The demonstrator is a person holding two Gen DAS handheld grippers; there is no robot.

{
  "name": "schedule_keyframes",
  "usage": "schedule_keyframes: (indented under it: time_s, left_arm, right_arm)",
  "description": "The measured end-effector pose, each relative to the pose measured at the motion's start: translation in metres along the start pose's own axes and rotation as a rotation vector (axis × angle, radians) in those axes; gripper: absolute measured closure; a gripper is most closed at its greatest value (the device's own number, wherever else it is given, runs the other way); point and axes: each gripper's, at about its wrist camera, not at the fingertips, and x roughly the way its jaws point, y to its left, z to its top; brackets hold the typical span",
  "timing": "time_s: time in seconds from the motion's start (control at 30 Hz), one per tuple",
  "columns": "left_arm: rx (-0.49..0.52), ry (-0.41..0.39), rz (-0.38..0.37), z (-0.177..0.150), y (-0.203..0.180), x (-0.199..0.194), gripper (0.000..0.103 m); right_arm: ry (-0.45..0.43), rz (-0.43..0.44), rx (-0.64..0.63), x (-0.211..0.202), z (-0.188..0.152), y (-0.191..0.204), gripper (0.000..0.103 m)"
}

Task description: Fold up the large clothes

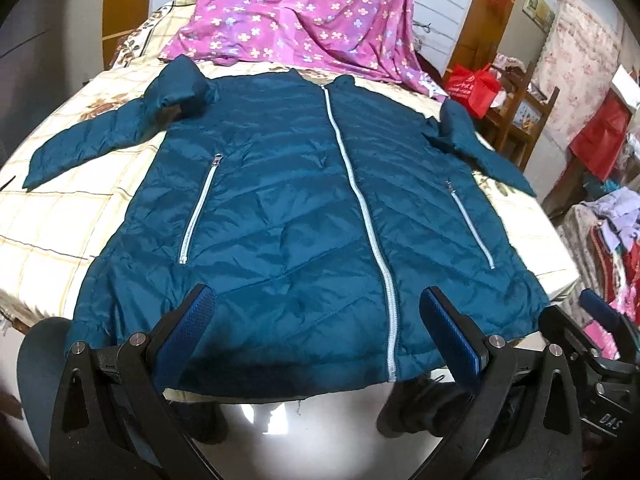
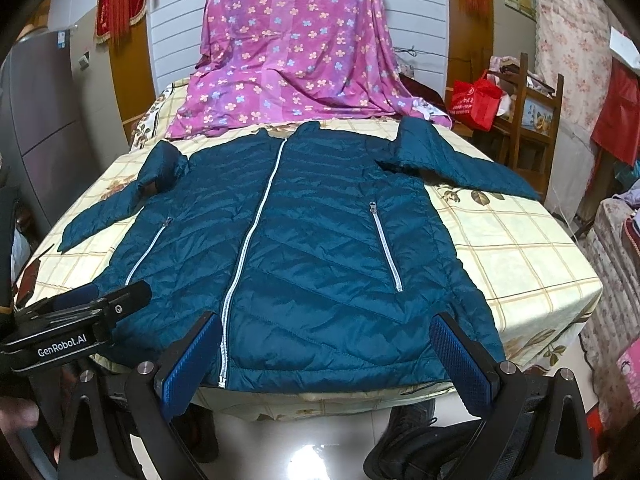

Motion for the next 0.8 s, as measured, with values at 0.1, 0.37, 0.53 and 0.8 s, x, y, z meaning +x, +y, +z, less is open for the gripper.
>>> schedule_keyframes:
  time_s: [0.1,0.37,0.53,0.8]
  left_arm:
    - [0.027,-0.011,0.073,-0.003,-0.004,0.002,0.001]
    - [0.057,-0.037,0.152,-0.002,-0.003,0.003,0.000]
    - [0.044,-0.036,0.162,0.005,0.001,0.007,0.000]
    - [0.052,-0.025,0.185,0.025,0.005,0.023,0.000]
  right_arm:
    - [0.006,-0.009,-0.007,0.003,-0.001,0.000,0.000]
    - [0.036,-0.040,-0.017,0.019,-0.008,-0.001,0.000]
    - [0.005,-0.043,-0.020,0.020,0.001,-0.003,0.000]
    - [-0.008,-0.057,-0.009,0.039,0.025,-0.013,0.000]
